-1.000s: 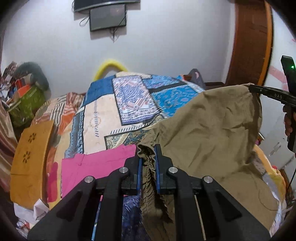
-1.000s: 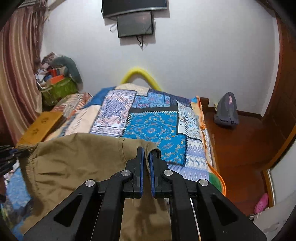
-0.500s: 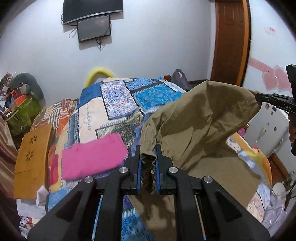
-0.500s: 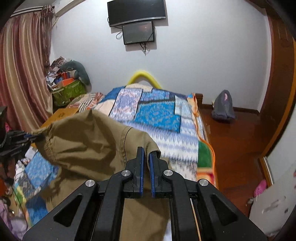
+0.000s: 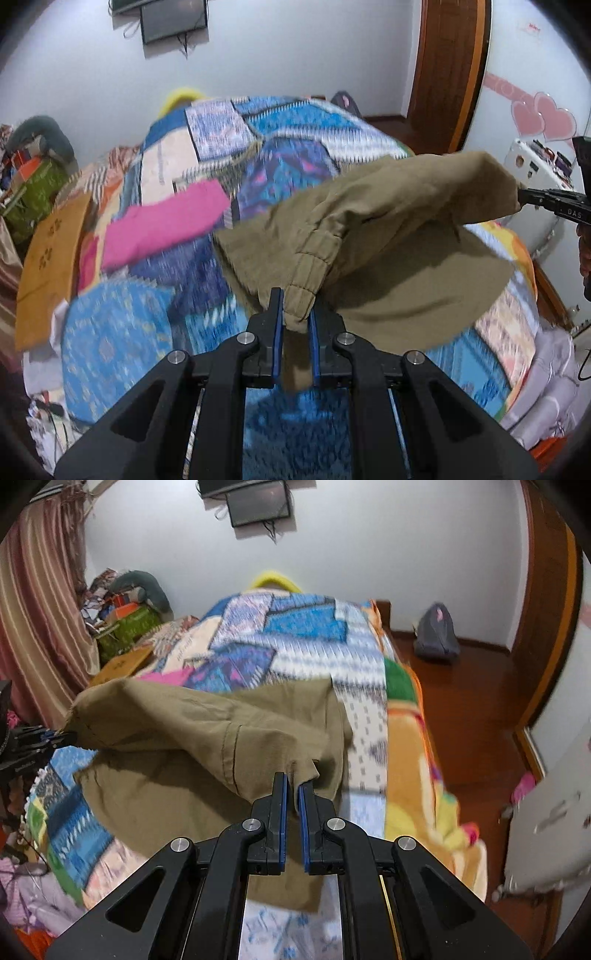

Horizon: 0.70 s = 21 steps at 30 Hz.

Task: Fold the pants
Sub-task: 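Lift the waistband with both grippers and fold it over toward the hem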

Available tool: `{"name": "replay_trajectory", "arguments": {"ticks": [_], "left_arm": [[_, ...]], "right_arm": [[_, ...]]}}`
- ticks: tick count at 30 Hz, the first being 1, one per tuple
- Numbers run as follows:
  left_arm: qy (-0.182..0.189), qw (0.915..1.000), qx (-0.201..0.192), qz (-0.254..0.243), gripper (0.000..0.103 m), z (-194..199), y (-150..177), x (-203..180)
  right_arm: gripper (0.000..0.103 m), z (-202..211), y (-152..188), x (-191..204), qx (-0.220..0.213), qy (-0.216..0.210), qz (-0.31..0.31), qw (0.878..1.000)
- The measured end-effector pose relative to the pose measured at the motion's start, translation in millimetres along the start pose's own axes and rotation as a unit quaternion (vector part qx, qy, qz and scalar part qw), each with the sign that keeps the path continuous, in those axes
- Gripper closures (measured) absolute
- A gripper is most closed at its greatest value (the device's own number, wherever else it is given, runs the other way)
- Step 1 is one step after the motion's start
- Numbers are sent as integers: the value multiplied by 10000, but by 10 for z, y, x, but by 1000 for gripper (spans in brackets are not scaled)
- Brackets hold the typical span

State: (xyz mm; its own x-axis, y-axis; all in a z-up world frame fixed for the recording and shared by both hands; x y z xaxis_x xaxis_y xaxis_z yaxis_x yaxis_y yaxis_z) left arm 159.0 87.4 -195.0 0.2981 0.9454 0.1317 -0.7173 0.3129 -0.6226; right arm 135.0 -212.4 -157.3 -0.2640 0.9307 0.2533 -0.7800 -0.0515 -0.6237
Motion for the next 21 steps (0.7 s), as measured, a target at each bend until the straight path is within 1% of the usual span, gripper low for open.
{"name": "replay_trajectory", "arguments": {"ticks": [3,4,5,6,9,11,12,14,15,16,17,19,21], "left_arm": [[129,9997,175,103,89,-56,183,-50],[135,9993,314,146,86,-90,245,-65],[168,9988,423,194,85,-117,289,-71],[189,9984,486,235,85,-135,330,-73],[36,9984,528,187,85,-85,377,-100],[-20,9984,522,203,85,-34,376,-74],[-49,9984,513,227,81,-7,379,-47],[-213,9976,559,339,70,51,364,23],[-369,9966,610,411,58,75,339,61],[-448,9963,571,453,55,109,314,74],[-499,9964,494,470,55,144,272,83],[-583,9967,369,427,54,205,162,80],[-588,9973,206,400,52,265,51,56]], "right_arm": [[98,-104,202,-40,126,280,102,9995],[97,-153,271,-66,179,361,92,9991],[97,-178,334,-98,221,422,50,9989],[93,-229,380,-139,295,456,-35,9985],[91,-233,522,-250,547,549,-199,9968],[91,-198,562,-276,595,731,-88,9955],[91,-181,554,-292,580,918,34,9941],[91,-105,535,-312,538,1070,141,9927],[90,-66,509,-336,508,1103,149,9925],[89,-20,475,-355,492,1144,127,9921],[85,33,444,-353,437,1176,115,9920],[79,171,356,-300,111,1195,151,9927],[70,230,277,-210,-75,1048,167,9943]]}}
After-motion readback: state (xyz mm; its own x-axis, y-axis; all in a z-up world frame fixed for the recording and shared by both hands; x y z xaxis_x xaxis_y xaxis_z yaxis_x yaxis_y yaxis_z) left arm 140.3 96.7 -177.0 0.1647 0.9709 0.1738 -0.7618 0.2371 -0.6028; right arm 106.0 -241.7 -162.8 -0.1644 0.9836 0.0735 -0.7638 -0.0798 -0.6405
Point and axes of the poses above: each gripper's, at about its wrist camera, not at the fingertips, and z roughly against the way its jaws point, x to its left, y to its underside, the point moved 3 cm from there along -z, roughly the way its jaws point, and after that the axes turned 12 degrees about -z, right-handed, at the moved point
